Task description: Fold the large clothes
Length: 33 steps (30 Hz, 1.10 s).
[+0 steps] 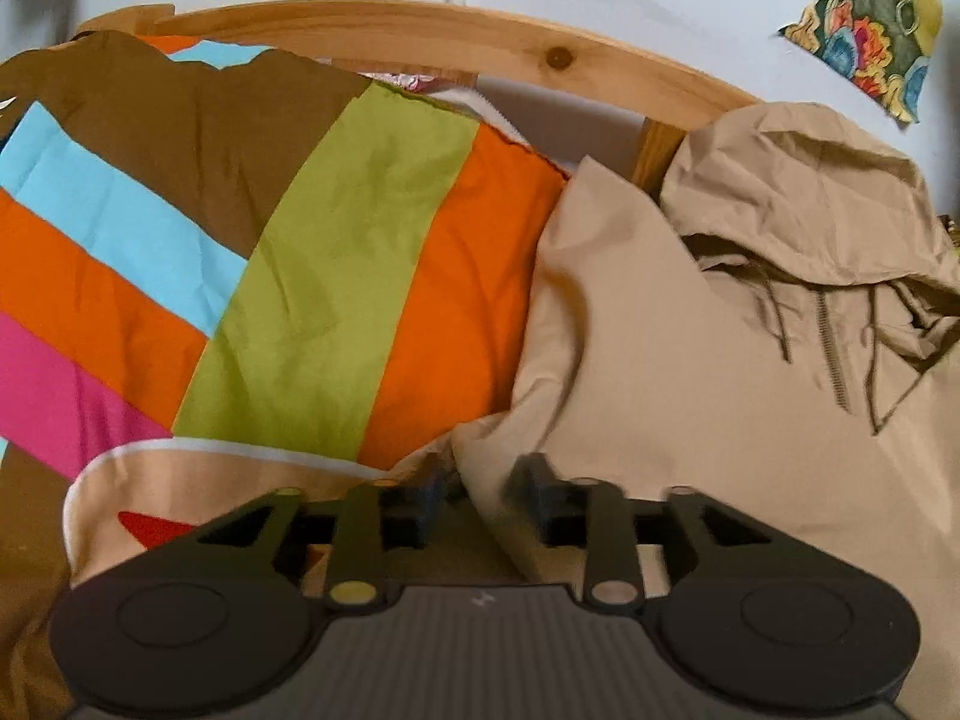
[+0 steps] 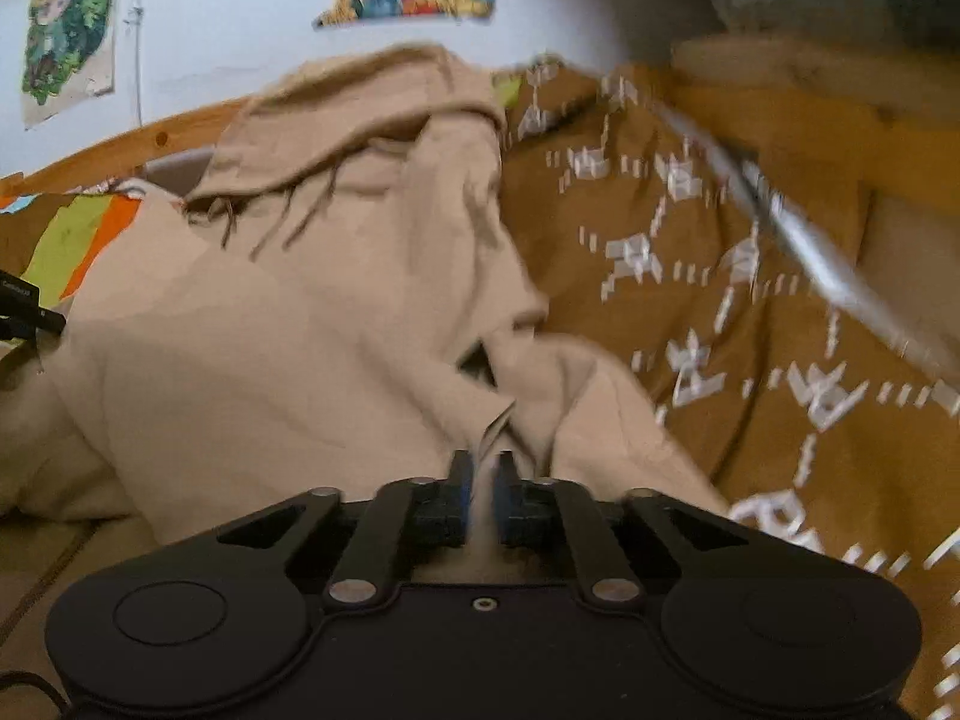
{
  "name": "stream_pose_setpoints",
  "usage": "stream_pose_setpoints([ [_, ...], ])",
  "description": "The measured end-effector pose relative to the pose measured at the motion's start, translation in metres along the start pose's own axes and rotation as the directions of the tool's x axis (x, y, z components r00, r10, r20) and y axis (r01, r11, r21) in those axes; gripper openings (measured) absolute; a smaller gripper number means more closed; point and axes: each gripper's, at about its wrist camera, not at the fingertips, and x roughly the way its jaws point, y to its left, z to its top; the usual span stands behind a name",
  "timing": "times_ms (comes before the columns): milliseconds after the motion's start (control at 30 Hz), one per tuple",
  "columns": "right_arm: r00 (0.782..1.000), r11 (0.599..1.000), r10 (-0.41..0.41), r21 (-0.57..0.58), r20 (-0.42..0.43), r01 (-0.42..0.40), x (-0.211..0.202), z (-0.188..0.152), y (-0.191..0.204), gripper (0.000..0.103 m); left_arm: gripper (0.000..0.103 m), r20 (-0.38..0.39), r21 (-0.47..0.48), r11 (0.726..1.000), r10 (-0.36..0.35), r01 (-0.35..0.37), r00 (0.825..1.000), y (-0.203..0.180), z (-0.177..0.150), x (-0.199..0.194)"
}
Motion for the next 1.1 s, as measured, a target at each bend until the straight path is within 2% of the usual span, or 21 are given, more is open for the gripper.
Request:
stream_pose_setpoints([
  [33,1.000,1.000,-0.001,-0.021,0.030,0.002,-0.005,0.002,0.004,0.029,0.061,0.014,-0.002,1.000,-0.005,0.005,1.000,0.000,-0.001,-0.006],
  [67,0.999,0.999,0.004,-0.046,0.054,-0.002,-0.009,0.003,0.008,0.033,0.071,0.035,0.005,1.000,-0.006,0.006,0.999,0.000,-0.003,-0.012],
  [133,0.996,0.993,0.039,-0.116,0.085,-0.029,-0.016,0.001,0.020,0.035,0.074,0.055,0.042,0.999,-0.002,-0.001,0.998,-0.002,-0.007,-0.019],
  [167,0.995,0.988,0.058,-0.151,0.084,-0.045,-0.016,0.000,0.025,0.036,0.074,0.042,0.064,0.998,0.010,-0.013,0.999,-0.004,-0.009,-0.017],
  [267,0.994,0.960,0.105,-0.261,0.013,-0.098,-0.005,-0.010,0.041,0.044,0.075,-0.007,0.122,0.987,0.107,-0.105,0.994,-0.008,-0.015,-0.001],
  [333,0.996,0.945,0.087,-0.314,-0.037,-0.094,0.008,-0.019,0.048,0.045,0.080,0.000,0.138,0.983,0.121,-0.120,0.993,-0.007,-0.021,0.006],
  [467,0.995,0.955,0.091,-0.281,-0.033,-0.097,0.009,-0.016,0.043,0.051,0.083,-0.019,0.052,0.993,0.110,-0.109,0.994,0.002,-0.018,0.000],
  [567,0.995,0.966,0.096,-0.237,-0.027,-0.100,0.003,-0.012,0.040,0.056,0.085,-0.032,0.048,0.995,0.091,-0.090,0.995,0.003,-0.016,-0.017],
  [700,0.990,0.971,0.140,-0.198,0.028,-0.132,-0.015,0.004,0.041,0.073,0.098,-0.020,0.060,0.998,0.006,-0.004,1.000,-0.001,-0.010,-0.054],
  [767,0.985,0.972,0.158,-0.186,0.069,-0.143,-0.028,0.015,0.040,0.082,0.098,-0.048,0.088,0.995,-0.032,0.037,0.998,-0.009,0.002,-0.075],
  [867,0.975,0.966,0.191,-0.197,0.117,-0.166,-0.040,0.042,0.038,0.094,0.102,-0.112,0.204,0.975,-0.066,0.087,0.992,-0.029,0.032,-0.106],
  [933,0.969,0.960,0.212,-0.215,0.131,-0.181,-0.037,0.069,0.035,0.098,0.102,-0.108,0.302,0.948,-0.070,0.100,0.992,-0.045,0.048,-0.121],
  [967,0.966,0.953,0.227,-0.232,0.123,-0.195,-0.032,0.084,0.035,0.098,0.102,-0.107,0.363,0.925,-0.080,0.114,0.991,-0.056,0.055,-0.125],
  [1033,0.962,0.928,0.253,-0.309,0.107,-0.209,-0.016,0.122,0.041,0.101,0.102,-0.096,0.432,0.889,-0.119,0.149,0.988,-0.073,0.060,-0.121],
  [1100,0.964,0.894,0.244,-0.409,0.109,-0.180,0.007,0.157,0.049,0.102,0.102,-0.057,0.450,0.871,-0.193,0.198,0.980,-0.087,0.058,-0.105],
])
